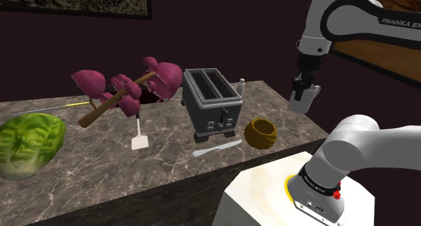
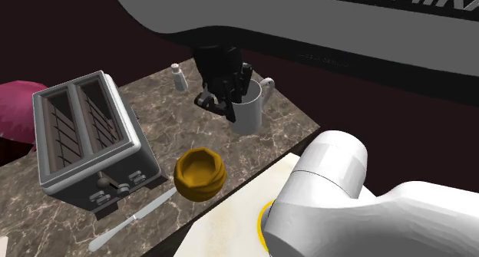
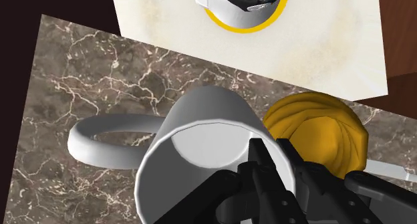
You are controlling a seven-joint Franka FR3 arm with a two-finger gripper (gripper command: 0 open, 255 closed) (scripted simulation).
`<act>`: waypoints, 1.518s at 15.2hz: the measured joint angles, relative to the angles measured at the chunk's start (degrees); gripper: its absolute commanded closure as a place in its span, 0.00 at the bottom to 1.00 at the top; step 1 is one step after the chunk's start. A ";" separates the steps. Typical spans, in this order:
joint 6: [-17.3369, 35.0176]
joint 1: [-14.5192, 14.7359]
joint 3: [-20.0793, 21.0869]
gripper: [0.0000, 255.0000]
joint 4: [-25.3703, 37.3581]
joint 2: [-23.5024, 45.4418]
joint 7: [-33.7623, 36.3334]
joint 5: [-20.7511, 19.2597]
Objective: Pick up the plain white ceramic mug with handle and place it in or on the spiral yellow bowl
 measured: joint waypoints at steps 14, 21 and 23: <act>4.85 4.71 11.84 1.00 3.57 8.34 11.29 11.25; 9.91 4.93 12.36 1.00 -1.92 7.92 11.15 11.77; 11.61 5.03 12.61 1.00 -3.42 8.11 11.17 11.99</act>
